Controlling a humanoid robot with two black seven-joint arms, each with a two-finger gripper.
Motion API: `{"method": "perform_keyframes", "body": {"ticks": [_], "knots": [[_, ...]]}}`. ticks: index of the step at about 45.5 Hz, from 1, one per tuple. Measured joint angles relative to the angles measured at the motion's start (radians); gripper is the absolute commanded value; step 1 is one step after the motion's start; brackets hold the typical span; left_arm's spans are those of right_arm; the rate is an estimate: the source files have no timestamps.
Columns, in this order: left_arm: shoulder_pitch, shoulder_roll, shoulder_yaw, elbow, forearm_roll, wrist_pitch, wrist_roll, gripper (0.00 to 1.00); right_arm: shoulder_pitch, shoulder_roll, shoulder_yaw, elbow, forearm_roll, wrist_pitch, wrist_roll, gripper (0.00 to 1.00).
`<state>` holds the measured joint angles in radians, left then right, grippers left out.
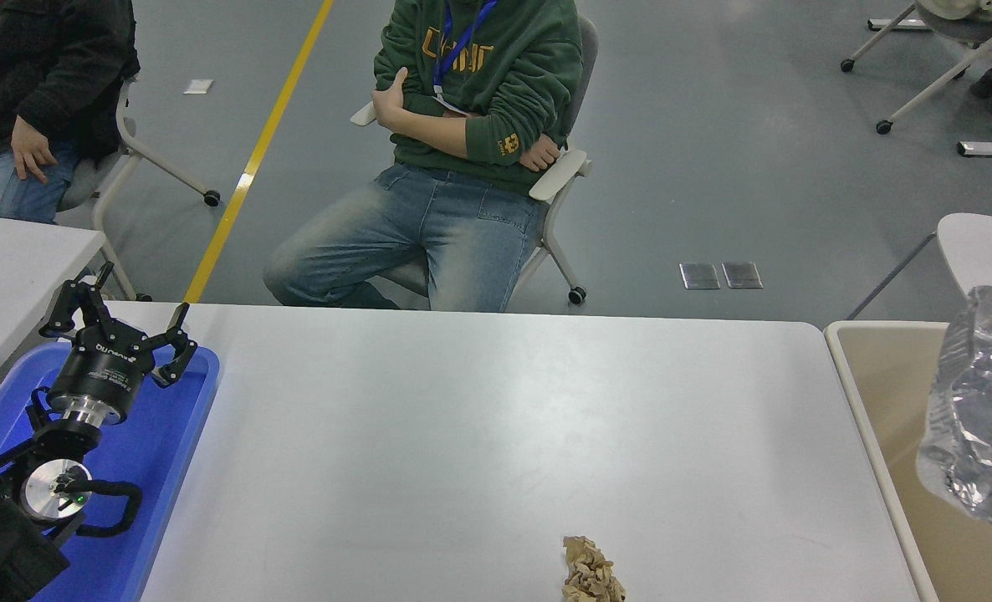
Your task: Clean the table surface
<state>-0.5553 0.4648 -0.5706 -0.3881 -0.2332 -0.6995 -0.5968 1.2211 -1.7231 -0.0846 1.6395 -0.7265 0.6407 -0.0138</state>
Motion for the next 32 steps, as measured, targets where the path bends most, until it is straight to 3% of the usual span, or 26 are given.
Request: {"method": "perform_keyframes", "body": {"ticks": [18,32], "knots": [[0.000,0.000,0.000,0.000,0.000,0.000,0.000,1.00,-0.022,0.052,-0.003,-0.076,-0.002,-0.050,-0.001,0.00],[0.000,0.000,0.000,0.000,0.000,0.000,0.000,1.00,-0.148,0.263,-0.010,-0.277,0.013,-0.294,-0.009,0.00]]}}
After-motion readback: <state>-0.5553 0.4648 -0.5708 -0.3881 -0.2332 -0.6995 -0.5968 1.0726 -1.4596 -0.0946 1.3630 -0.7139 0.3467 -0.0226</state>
